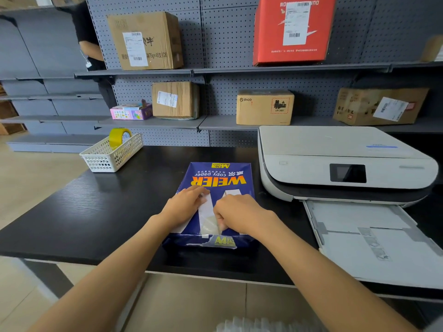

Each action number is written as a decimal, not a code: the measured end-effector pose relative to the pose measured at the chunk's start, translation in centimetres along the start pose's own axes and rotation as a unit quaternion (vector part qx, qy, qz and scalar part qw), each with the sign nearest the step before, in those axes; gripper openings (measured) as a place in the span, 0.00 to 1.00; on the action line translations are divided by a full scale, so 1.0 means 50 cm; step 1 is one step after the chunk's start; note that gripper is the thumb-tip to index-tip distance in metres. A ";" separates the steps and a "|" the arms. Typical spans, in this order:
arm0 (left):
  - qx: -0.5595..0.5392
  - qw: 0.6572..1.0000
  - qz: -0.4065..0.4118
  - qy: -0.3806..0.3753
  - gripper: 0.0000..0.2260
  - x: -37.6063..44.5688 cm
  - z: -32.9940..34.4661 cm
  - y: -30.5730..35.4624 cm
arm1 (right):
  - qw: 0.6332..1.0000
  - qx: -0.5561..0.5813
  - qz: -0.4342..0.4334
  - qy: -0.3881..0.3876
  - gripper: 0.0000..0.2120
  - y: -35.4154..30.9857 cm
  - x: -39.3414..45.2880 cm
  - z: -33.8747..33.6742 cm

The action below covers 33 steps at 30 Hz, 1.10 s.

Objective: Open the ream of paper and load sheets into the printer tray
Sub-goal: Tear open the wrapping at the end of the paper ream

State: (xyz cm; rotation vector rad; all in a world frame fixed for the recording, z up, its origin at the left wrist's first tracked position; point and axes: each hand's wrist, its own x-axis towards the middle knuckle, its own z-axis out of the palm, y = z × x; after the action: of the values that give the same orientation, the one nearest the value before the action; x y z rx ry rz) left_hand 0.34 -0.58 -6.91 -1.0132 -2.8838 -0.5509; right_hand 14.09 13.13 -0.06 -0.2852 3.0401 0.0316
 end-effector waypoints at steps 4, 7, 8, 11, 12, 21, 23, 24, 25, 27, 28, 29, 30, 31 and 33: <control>0.003 1.000 -0.005 -0.005 0.14 0.002 0.001 0.000 | 1.000 -0.006 -0.001 0.008 0.09 -0.008 -0.017 -0.009; 0.013 1.000 -0.009 -0.006 0.14 0.003 0.000 0.002 | 1.000 -0.004 -0.005 0.017 0.09 -0.014 -0.032 -0.015; 0.019 1.000 -0.010 -0.007 0.14 0.003 0.000 0.003 | 1.000 -0.003 -0.005 0.021 0.09 -0.016 -0.035 -0.017; 0.031 0.999 -0.014 -0.013 0.15 0.000 -0.001 0.008 | 1.000 0.002 -0.005 0.026 0.09 -0.024 -0.045 -0.023; 0.031 0.999 -0.013 -0.012 0.15 -0.001 0.000 0.009 | 1.000 0.004 -0.007 0.024 0.09 -0.027 -0.049 -0.025; 0.018 0.998 -0.032 -0.043 0.19 -0.017 -0.008 0.027 | 0.999 0.034 -0.006 0.017 0.10 -0.036 -0.088 -0.035; 0.017 0.998 -0.033 -0.058 0.20 -0.020 -0.018 0.036 | 0.999 0.040 -0.007 0.018 0.11 -0.038 -0.099 -0.037; 0.020 0.997 -0.030 -0.063 0.20 -0.022 -0.022 0.041 | 0.999 0.044 -0.009 0.016 0.11 -0.039 -0.104 -0.037; 0.022 0.997 -0.026 -0.068 0.20 -0.023 -0.024 0.045 | 0.999 0.047 -0.010 0.013 0.11 -0.041 -0.109 -0.038; 0.023 0.997 -0.023 -0.070 0.20 -0.027 -0.024 0.048 | 0.998 0.056 -0.014 0.008 0.11 -0.045 -0.116 -0.037; 0.024 0.997 -0.025 -0.070 0.21 -0.028 -0.022 0.046 | 0.998 0.061 -0.016 0.008 0.11 -0.047 -0.120 -0.037; 0.028 0.997 -0.028 -0.070 0.21 -0.028 -0.020 0.042 | 0.998 0.065 -0.017 0.007 0.11 -0.047 -0.123 -0.035; 0.033 0.997 -0.030 -0.070 0.21 -0.027 -0.018 0.038 | 0.997 0.069 -0.017 0.007 0.11 -0.047 -0.126 -0.034; 0.039 0.996 -0.031 -0.069 0.21 -0.028 -0.015 0.035 | 0.997 0.072 -0.017 0.008 0.11 -0.047 -0.130 -0.033; 0.047 0.997 -0.029 -0.047 0.21 -0.031 -0.009 0.037 | 0.997 0.078 -0.018 0.011 0.10 -0.048 -0.137 -0.032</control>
State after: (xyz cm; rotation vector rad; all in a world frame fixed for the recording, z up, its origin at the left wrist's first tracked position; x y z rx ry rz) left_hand 2.63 -0.33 -6.13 -0.9721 -2.9973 -0.3752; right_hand 21.10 12.00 2.10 -0.3288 3.0350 -0.2120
